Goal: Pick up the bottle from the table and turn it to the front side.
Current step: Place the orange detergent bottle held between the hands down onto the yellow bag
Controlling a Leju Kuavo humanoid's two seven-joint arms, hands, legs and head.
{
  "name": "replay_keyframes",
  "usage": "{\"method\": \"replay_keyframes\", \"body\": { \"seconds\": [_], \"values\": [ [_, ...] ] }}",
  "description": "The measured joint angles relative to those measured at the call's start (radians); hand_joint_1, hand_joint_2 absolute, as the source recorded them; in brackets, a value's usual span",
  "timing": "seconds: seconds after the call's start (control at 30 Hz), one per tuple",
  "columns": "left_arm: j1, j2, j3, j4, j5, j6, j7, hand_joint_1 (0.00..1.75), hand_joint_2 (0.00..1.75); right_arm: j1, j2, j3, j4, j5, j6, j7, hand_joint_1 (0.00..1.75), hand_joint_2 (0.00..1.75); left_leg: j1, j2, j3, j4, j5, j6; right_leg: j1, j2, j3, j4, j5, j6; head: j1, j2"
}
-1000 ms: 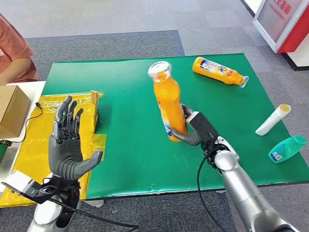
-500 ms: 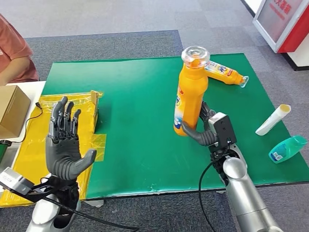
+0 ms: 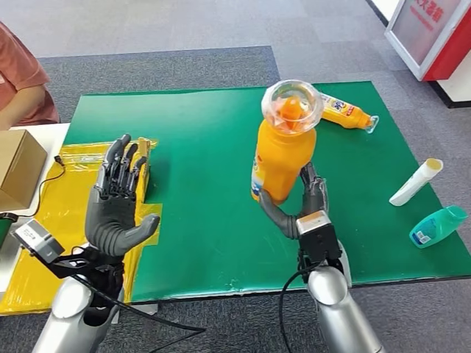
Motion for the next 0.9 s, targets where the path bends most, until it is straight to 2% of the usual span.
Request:
{"method": "replay_keyframes", "body": {
  "seconds": [0.13, 0.33, 0.63, 0.9],
  "values": [
    [-0.041, 0.000, -0.039, 0.020, 0.186, -0.151, 0.043, 0.00, 1.75, 0.010, 0.034, 0.107, 0.001, 0.166, -0.151, -0.022, 1.75, 1.75, 0.000, 0.000, 0.000, 0.000, 0.000, 0.000, 0.000, 0.000, 0.000, 0.000, 0.000, 0.000, 0.000, 0.000],
    [-0.077, 0.005, -0.085, 0.029, 0.213, -0.214, 0.062, 0.00, 1.75, -0.006, 0.046, 0.178, 0.054, 0.265, -0.230, -0.012, 1.75, 1.75, 0.000, 0.000, 0.000, 0.000, 0.000, 0.000, 0.000, 0.000, 0.000, 0.000, 0.000, 0.000, 0.000, 0.000],
    [-0.124, 0.014, -0.146, 0.039, 0.205, -0.235, 0.078, 0.00, 1.75, -0.063, 0.060, 0.197, 0.185, 0.283, -0.267, -0.002, 1.75, 1.75, 0.000, 0.000, 0.000, 0.000, 0.001, 0.000, 0.000, 0.000, 0.000, 0.000, 0.000, 0.000, 0.000, 0.000],
    [-0.203, 0.028, -0.201, 0.039, 0.091, -0.190, 0.108, 0.00, 1.75, -0.091, 0.078, 0.201, 0.252, 0.306, -0.269, 0.002, 1.75, 1.75, 0.000, 0.000, 0.000, 0.000, 0.001, 0.000, 0.000, 0.000, 0.000, 0.000, 0.000, 0.000, 0.000, 0.000]
  ]
}}
